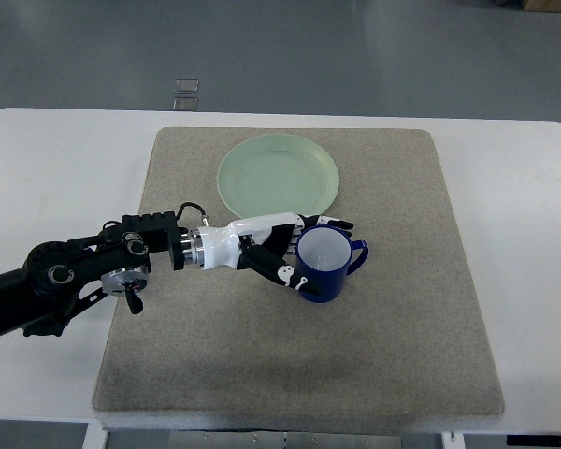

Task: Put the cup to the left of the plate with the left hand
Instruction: 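Wrap the left hand fingers around the blue mug body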

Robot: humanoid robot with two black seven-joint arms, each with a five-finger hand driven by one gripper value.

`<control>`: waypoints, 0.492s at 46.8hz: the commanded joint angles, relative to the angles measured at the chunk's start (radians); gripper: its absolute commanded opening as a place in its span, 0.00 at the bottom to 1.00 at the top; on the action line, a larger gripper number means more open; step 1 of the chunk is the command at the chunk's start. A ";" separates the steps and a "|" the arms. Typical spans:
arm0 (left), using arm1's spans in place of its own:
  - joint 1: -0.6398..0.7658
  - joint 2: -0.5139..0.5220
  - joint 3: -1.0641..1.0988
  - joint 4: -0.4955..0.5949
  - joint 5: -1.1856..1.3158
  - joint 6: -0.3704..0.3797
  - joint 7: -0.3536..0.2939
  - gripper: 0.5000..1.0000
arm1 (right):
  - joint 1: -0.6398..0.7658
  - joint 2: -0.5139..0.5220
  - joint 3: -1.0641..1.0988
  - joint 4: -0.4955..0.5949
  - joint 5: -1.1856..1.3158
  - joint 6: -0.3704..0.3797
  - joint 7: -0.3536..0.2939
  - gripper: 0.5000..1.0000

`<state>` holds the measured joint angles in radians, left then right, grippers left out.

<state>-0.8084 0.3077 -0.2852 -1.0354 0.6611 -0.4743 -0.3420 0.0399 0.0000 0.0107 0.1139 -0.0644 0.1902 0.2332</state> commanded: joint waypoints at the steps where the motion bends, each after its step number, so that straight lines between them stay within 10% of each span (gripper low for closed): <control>1: 0.000 -0.006 0.000 0.000 0.000 0.005 0.000 0.99 | 0.000 0.000 0.000 0.001 0.000 0.000 0.000 0.86; 23: 0.002 -0.021 0.001 0.011 0.000 0.016 0.001 0.88 | 0.000 0.000 0.000 0.000 0.000 0.000 0.000 0.86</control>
<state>-0.8069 0.2940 -0.2841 -1.0291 0.6613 -0.4603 -0.3417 0.0397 0.0000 0.0107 0.1138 -0.0644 0.1902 0.2332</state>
